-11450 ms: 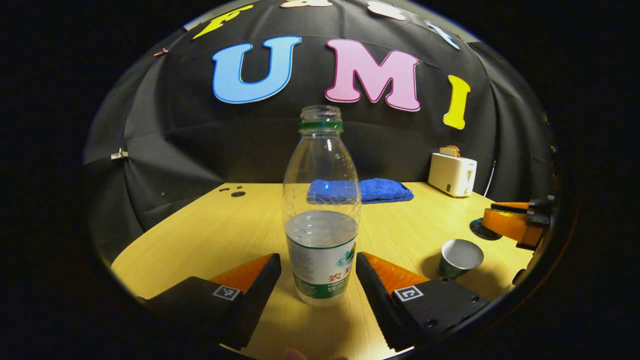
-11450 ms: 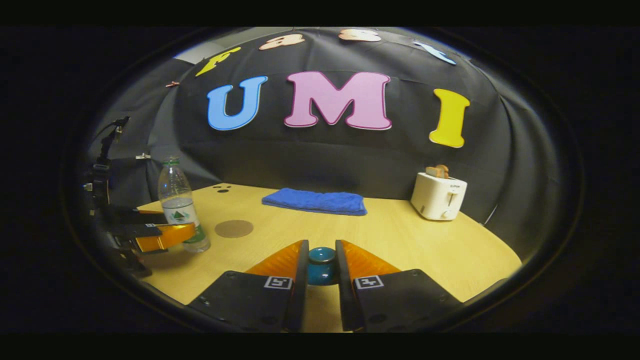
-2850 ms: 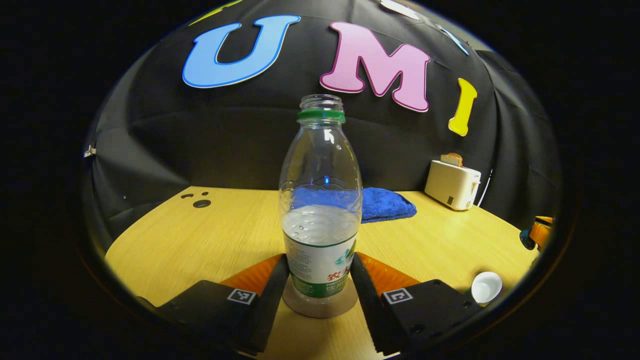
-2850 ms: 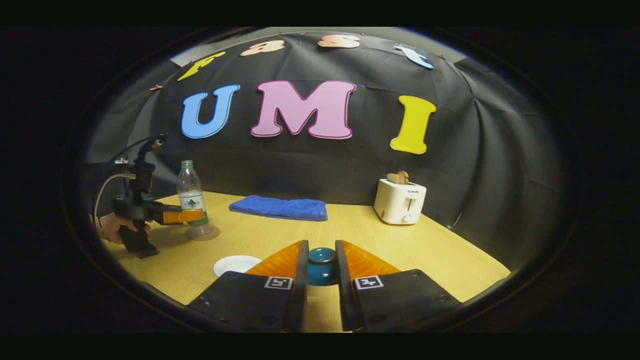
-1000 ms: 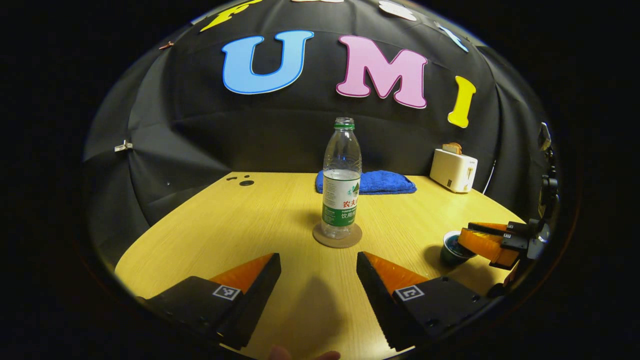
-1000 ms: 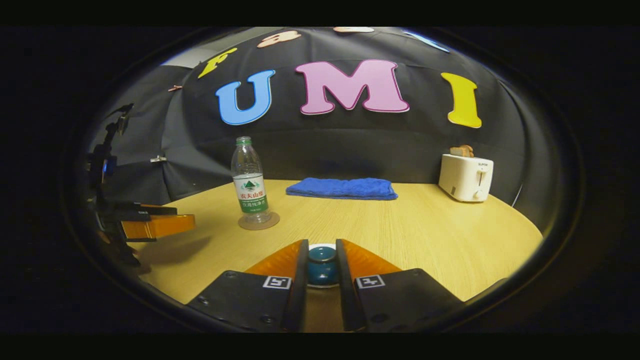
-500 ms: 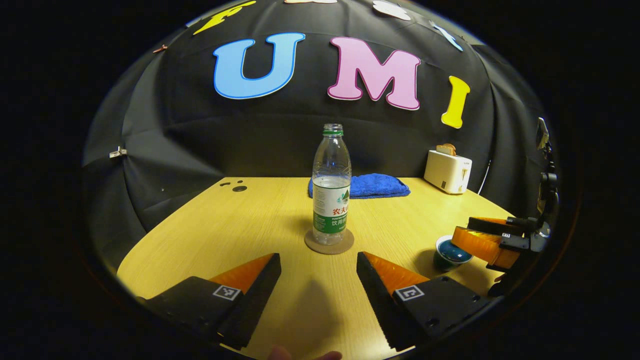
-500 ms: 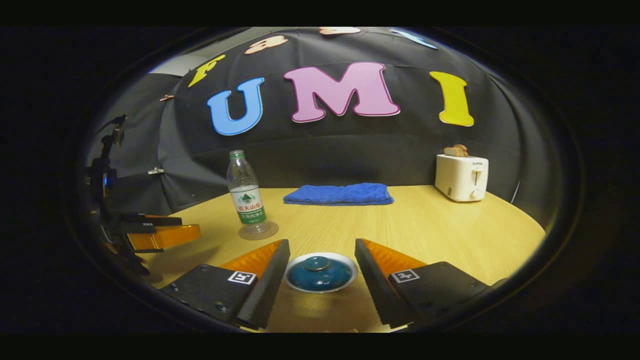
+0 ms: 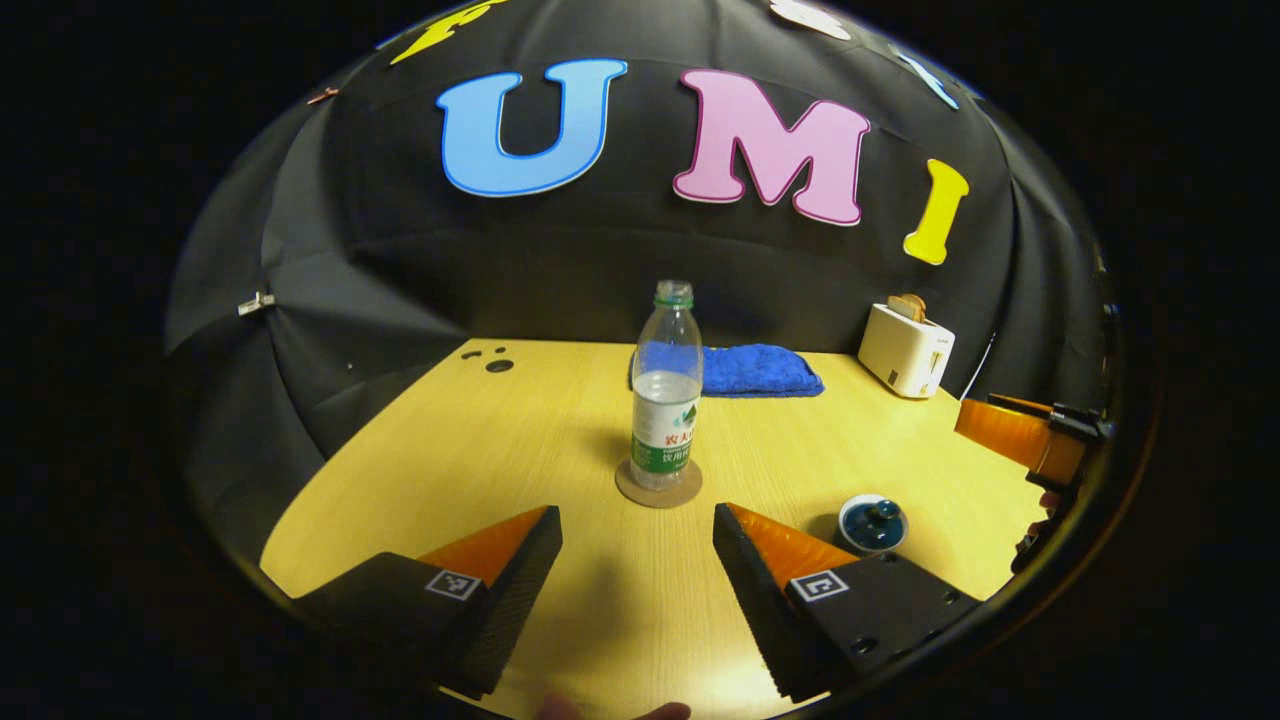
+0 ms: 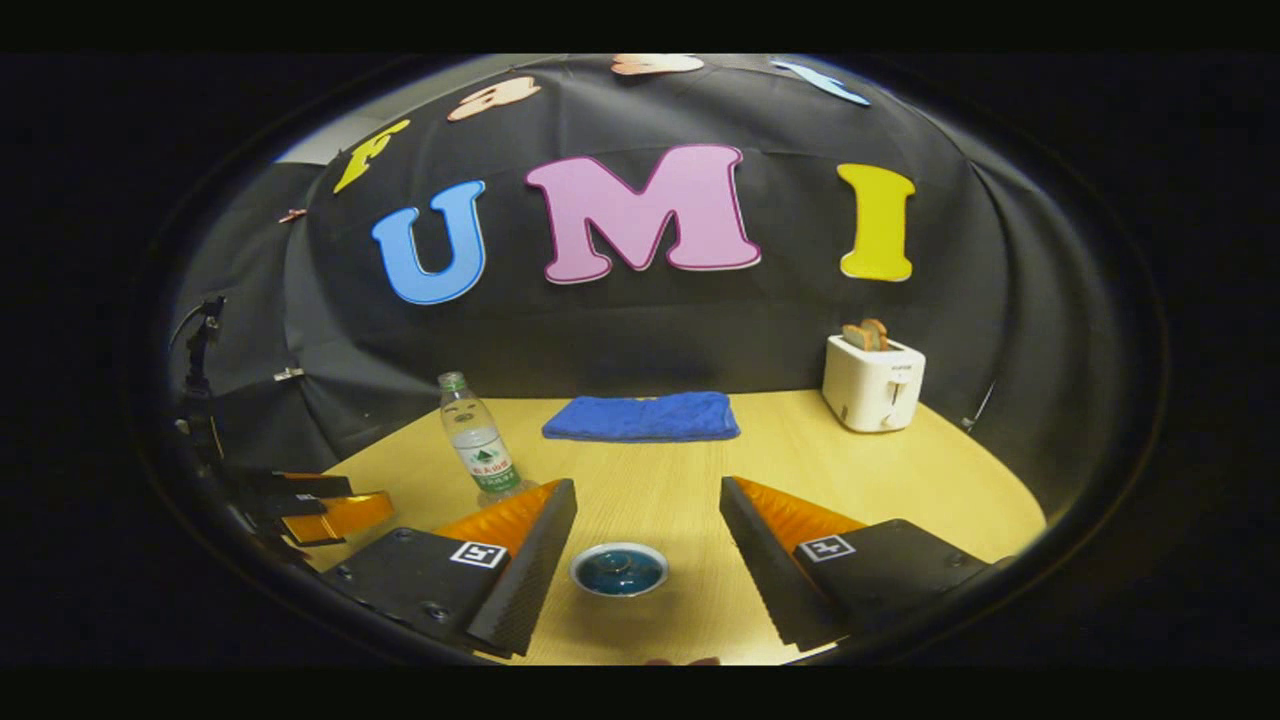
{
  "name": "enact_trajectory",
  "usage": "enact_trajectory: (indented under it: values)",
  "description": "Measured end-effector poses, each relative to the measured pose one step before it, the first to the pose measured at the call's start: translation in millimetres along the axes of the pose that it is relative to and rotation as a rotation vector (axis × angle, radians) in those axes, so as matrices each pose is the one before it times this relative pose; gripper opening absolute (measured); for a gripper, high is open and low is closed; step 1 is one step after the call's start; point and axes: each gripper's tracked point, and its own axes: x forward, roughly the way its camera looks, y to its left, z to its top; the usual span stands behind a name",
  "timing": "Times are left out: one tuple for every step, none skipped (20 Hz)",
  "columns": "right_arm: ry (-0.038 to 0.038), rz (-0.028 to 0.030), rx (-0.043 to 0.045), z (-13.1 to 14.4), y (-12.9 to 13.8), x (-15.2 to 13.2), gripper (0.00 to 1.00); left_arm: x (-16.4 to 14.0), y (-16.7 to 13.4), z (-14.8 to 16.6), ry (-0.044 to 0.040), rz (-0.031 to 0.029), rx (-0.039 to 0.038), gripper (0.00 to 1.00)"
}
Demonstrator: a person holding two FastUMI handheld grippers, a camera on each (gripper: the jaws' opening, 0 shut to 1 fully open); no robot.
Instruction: Open the teacup lid with one hand, grasp the water bottle and pour water into the teacup with the other hand; after pouring, place the water bottle on the coaster and then close the teacup lid.
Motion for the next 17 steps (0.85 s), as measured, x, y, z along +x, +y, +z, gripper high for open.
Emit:
enact_trajectory:
  values:
    - [0.00986, -0.00758, -0.00294, 10.66, 0.26, -6.91, 0.90, -6.74, -0.69, 10.11, -0.00198, -0.00110, 0.00758, 0.96]
    - [0.00548, -0.00746, -0.00358, 11.37, 0.79, -8.12, 0.90, -7.51, -0.80, 11.03, -0.00417, -0.00566, 0.00446, 0.96]
    - [0.00918, -0.01163, -0.00898, 9.48, 0.35, -7.64, 0.90, -5.94, -0.95, 9.44, -0.00321, -0.00566, 0.00364, 0.96]
    - [0.01364, -0.01517, -0.00984, 6.90, -1.70, -7.68, 0.90, -5.97, 0.08, 7.97, 0.00101, -0.00500, 0.00522, 0.96]
    - [0.01191, -0.01276, -0.00332, 6.91, -0.35, -8.07, 0.90, -5.71, 0.68, 6.56, -0.00027, -0.00187, 0.00716, 0.96]
    - [0.00821, -0.01232, 0.00507, 8.49, -0.30, -7.73, 0.90, -5.61, -0.43, 7.53, -0.00352, -0.00568, 0.00592, 0.96]
    - [-0.00238, -0.00618, 0.00896, 8.25, 1.66, -7.62, 0.90, -5.86, -0.93, 5.57, -0.00406, -0.00668, 0.00849, 0.96]
    - [-0.00067, -0.00490, 0.00252, 4.95, 1.79, -7.37, 0.90, -5.82, 0.04, 6.17, -0.00550, -0.00600, 0.00987, 0.96]
    - [-0.00119, -0.00617, -0.00404, 3.24, 1.03, -7.36, 0.90, -5.76, -0.14, 4.11, -0.00306, -0.00603, 0.01097, 0.96]
    - [-0.00090, -0.00318, -0.00761, 1.90, 1.55, -7.72, 0.90, -5.85, 0.50, 3.05, -0.00086, -0.00273, 0.00896, 0.96]
    - [-0.00141, -0.00051, -0.00203, 2.10, 3.15, -6.00, 0.90, -3.79, -0.83, 1.61, -0.00143, -0.00736, 0.00602, 0.96]
    - [0.00006, 0.00096, 0.00326, 1.68, 4.13, -5.66, 0.90, -3.71, 0.64, 0.59, -0.00183, -0.00503, 0.00404, 0.96]
    - [0.00028, -0.00073, 0.00915, 1.76, 1.22, -6.36, 0.90, -1.16, 0.40, -1.07, 0.00162, -0.00688, 0.00264, 0.96]
    - [-0.00515, -0.00041, 0.01136, 1.14, 2.99, -5.03, 0.90, -1.92, -0.62, -1.44, 0.00246, -0.00758, 0.00134, 0.96]
    - [-0.00640, -0.00050, 0.00961, 1.58, 2.52, -3.94, 0.90, -0.65, -1.39, -1.35, 0.00362, -0.00740, 0.00132, 0.96]
    - [-0.00505, -0.00141, 0.00433, -0.52, 1.74, -3.47, 0.90, -0.94, -1.22, -0.94, 0.00277, -0.00770, 0.00169, 0.96]
    - [-0.00606, -0.00440, 0.00119, 2.07, 0.94, -3.80, 0.90, -0.23, -1.14, -1.49, 0.00143, -0.00962, 0.00287, 0.96]
